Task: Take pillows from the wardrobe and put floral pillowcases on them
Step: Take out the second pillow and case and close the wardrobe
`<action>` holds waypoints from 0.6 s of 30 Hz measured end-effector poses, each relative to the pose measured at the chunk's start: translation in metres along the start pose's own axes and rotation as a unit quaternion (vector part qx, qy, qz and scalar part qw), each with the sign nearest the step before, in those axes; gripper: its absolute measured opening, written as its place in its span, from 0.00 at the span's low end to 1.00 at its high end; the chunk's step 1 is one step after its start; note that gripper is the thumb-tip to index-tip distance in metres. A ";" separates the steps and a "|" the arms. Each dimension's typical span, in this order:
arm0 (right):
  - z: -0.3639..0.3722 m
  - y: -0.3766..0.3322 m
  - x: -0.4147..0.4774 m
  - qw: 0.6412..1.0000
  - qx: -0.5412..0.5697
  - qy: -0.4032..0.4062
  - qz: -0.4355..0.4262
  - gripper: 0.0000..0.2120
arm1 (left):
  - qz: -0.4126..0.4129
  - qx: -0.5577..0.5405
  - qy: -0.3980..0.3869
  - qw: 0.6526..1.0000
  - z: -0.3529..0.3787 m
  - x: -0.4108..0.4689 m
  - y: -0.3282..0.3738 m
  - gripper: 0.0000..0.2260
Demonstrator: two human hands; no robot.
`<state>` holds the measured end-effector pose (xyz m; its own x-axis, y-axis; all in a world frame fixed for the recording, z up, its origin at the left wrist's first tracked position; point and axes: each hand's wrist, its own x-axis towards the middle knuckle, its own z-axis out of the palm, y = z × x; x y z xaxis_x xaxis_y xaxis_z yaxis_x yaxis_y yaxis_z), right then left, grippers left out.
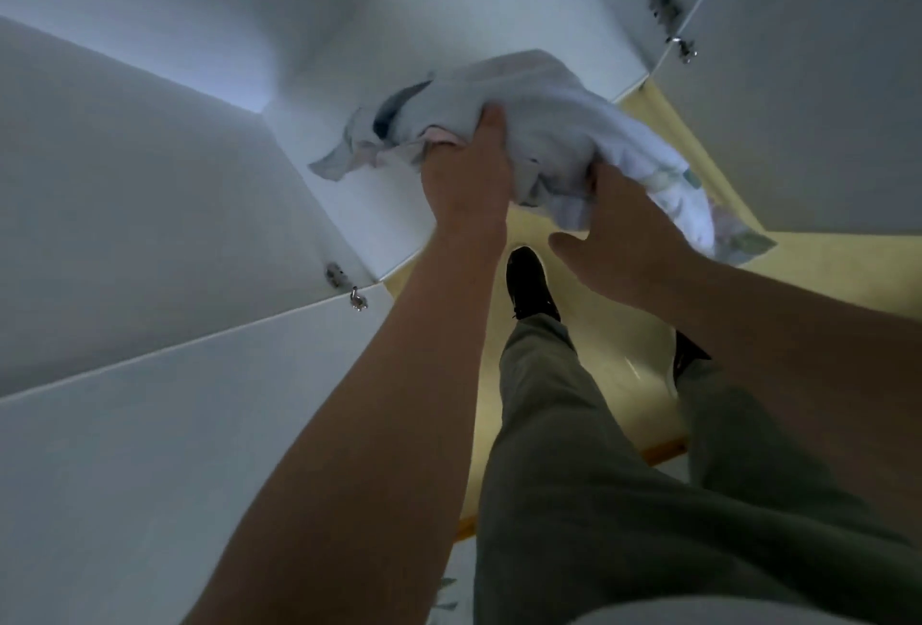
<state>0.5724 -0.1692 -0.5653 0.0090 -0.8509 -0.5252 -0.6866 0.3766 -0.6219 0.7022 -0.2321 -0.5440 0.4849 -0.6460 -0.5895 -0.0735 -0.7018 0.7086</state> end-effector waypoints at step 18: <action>-0.154 -0.072 -0.190 0.869 -0.277 0.068 -0.405 0.52 | -0.164 -0.204 0.013 0.965 -0.138 -0.323 0.073 0.16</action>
<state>0.5076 -0.0911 -0.3313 0.5927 -0.8038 0.0513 -0.7394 -0.5683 -0.3610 0.6602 -0.0335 -0.2484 0.4466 -0.3969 -0.8019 0.4341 -0.6876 0.5821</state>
